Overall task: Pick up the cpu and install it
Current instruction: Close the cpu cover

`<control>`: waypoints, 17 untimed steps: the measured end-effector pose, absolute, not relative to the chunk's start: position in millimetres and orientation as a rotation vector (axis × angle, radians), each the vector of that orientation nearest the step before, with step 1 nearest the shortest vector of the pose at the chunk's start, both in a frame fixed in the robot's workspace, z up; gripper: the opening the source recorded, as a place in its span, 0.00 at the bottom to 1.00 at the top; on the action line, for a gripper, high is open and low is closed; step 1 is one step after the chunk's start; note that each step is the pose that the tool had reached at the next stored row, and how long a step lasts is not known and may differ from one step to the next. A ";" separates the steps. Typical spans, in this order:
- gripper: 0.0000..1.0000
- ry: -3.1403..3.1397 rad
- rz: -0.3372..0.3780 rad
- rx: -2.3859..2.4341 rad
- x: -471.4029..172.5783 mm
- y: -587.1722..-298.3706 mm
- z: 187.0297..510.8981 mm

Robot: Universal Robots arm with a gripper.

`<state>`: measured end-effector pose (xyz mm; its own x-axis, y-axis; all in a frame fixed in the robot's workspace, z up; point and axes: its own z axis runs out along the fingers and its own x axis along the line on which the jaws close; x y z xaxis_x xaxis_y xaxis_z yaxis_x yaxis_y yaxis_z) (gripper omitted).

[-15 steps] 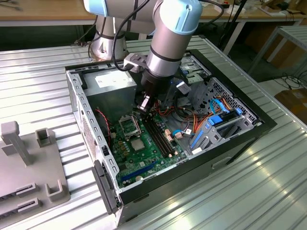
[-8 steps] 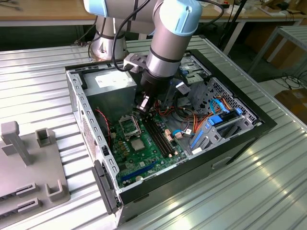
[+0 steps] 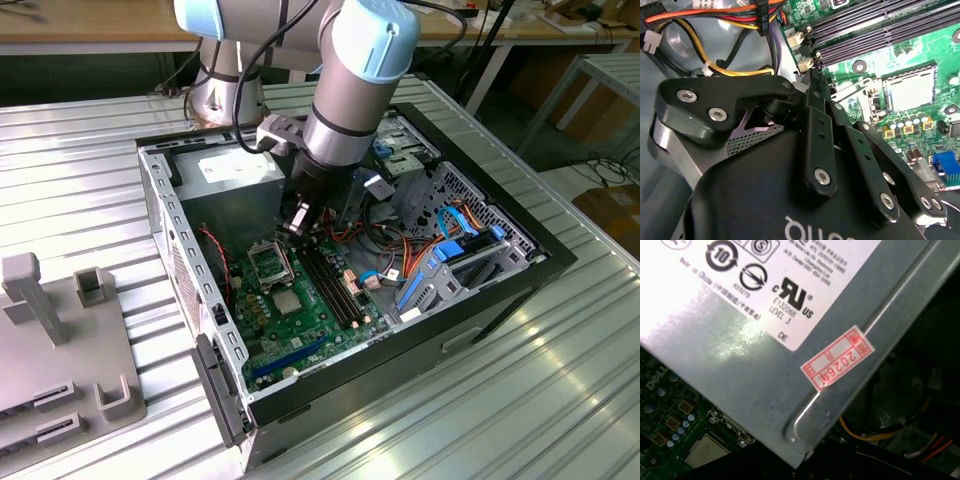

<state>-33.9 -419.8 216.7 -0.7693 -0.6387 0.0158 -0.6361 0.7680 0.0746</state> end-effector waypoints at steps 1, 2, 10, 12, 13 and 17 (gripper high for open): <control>0.11 -2.917 -0.105 1.052 -34.2 -419.7 216.0; 0.11 -2.918 -0.109 1.053 -34.6 -419.8 215.3; 0.11 -2.908 -0.132 1.095 -36.8 -419.8 208.7; 0.11 -2.900 -0.132 1.115 -36.8 -419.8 208.6; 0.11 -2.898 -0.131 1.117 -36.9 -419.8 208.6; 0.11 -2.899 -0.132 1.117 -36.8 -419.8 213.5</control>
